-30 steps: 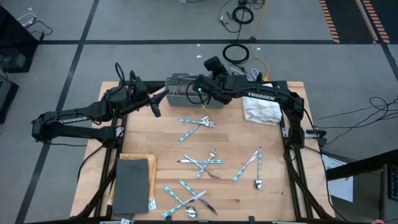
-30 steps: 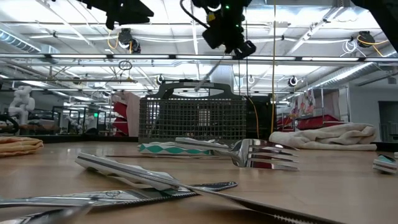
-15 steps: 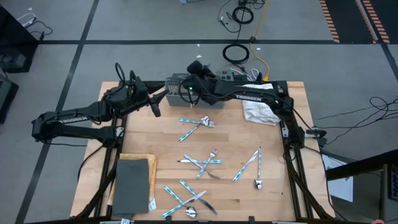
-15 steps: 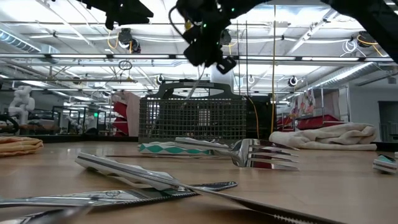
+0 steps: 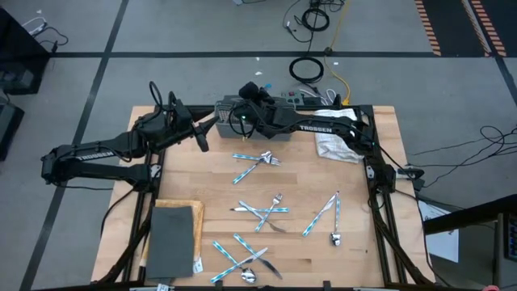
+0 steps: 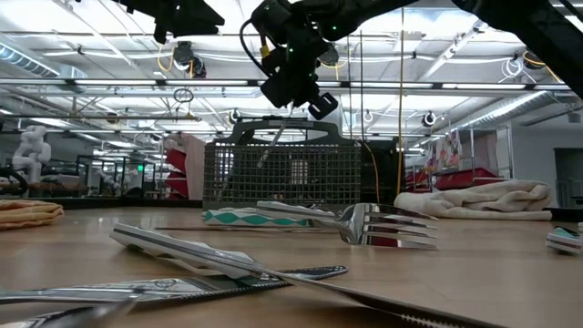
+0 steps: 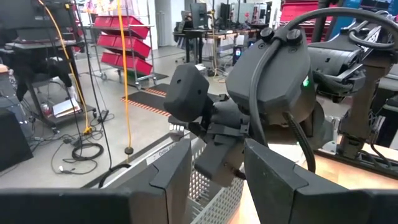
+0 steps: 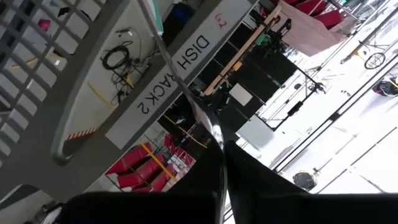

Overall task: Sort silverware
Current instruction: Put the blue fork into the silverware basket, then put the blue knife into the silverware basket

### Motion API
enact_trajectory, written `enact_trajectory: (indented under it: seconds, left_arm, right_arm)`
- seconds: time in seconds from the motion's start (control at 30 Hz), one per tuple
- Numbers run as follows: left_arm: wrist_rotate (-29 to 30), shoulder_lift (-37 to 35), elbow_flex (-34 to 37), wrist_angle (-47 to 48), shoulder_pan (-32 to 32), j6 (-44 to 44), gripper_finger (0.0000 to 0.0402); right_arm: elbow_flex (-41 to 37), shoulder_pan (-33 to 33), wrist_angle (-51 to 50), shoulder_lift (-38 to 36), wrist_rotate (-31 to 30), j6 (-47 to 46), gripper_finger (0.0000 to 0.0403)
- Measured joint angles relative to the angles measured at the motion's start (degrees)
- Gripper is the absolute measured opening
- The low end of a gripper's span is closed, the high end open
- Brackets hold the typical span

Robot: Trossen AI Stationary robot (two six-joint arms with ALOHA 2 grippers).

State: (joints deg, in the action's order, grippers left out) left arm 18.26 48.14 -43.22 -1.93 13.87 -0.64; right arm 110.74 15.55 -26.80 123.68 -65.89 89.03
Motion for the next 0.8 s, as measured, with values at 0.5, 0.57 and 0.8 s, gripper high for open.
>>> enact_trajectory:
  seconds: [0.5, 0.57, 0.8]
  left_arm:
    - [0.04, 0.0, 0.0, -0.04, 0.0, -0.41, 0.0151]
    - [0.03, 0.0, 0.0, -0.06, 0.0, -0.42, 0.0151]
    - [0.04, -0.02, 0.0, -0.07, 0.0, -0.42, 0.0151]
  right_arm:
    - [0.0, -0.15, 0.24, -0.24, -1.22, -8.82, 0.0167]
    - [0.0, -0.24, 1.83, -1.02, -2.31, -8.91, 0.0173]
    - [0.07, -2.38, 2.68, -8.18, -2.8, -17.04, 0.0173]
